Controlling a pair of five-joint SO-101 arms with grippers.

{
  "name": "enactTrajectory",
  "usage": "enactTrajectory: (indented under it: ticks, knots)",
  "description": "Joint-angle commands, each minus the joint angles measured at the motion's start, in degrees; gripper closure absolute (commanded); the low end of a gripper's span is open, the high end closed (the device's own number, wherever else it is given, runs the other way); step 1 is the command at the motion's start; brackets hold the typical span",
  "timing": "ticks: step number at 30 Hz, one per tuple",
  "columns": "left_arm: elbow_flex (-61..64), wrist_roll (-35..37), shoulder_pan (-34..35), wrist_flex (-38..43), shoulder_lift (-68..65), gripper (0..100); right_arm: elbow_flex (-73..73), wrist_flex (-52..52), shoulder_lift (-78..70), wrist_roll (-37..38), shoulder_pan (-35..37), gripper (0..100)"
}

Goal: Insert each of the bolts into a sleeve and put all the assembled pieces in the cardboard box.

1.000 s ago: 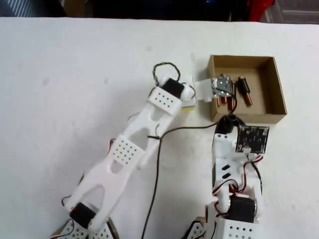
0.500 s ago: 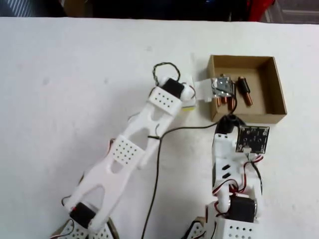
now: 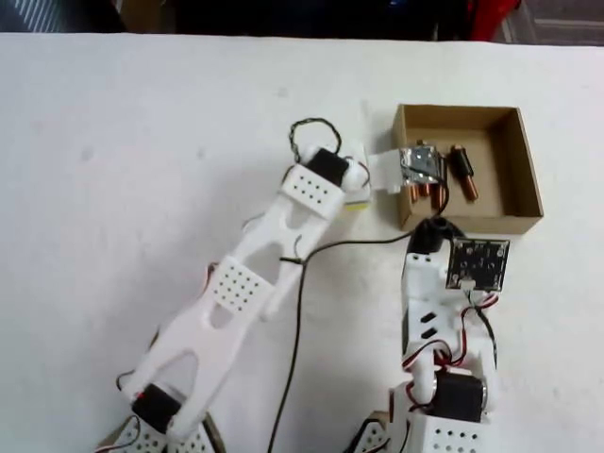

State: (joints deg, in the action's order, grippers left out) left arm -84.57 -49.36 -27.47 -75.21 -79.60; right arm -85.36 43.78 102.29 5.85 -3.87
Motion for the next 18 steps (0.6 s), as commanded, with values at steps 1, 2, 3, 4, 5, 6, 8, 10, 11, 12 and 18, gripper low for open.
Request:
enactTrajectory:
  ticks: [1,2,3,4,5,6,8,10,11,12,18]
  knots:
    - [0.09,-1.05,0.84,-2.29,0.84,80,0.44,-1.27,0.57,0.62,-2.77,98.1]
    - [0.18,-1.05,0.84,-2.29,0.84,80,0.44,-1.27,0.57,0.62,-3.30,98.1]
    - [0.18,-1.05,0.84,-2.29,0.84,80,0.44,-1.27,0.57,0.62,-3.56,98.1]
    - [0.18,-1.05,0.84,-2.29,0.84,80,0.44,-1.27,0.57,0.62,-3.65,98.1]
    - [0.09,-1.05,0.84,-2.29,0.75,80,0.44,-1.27,0.57,0.62,-3.65,98.1]
    - [0.09,-1.05,0.84,-2.29,0.75,80,0.44,-1.27,0.57,0.62,-3.65,98.1]
    - [0.09,-1.05,0.84,-2.29,0.75,80,0.53,-1.36,0.57,0.62,-3.65,98.1]
    - [0.09,-1.05,0.84,-2.29,0.75,80,0.70,-1.27,0.57,0.70,-3.74,98.1]
    - [0.09,-1.05,0.84,-2.29,0.75,80,0.70,-1.27,0.57,0.62,-4.18,98.1]
    - [0.09,-1.05,0.84,-2.29,0.75,80,0.70,-1.36,0.57,0.62,-4.88,98.1]
    - [-0.09,-0.97,0.92,-2.37,0.75,80,0.70,-1.27,0.57,0.62,-7.43,98.1]
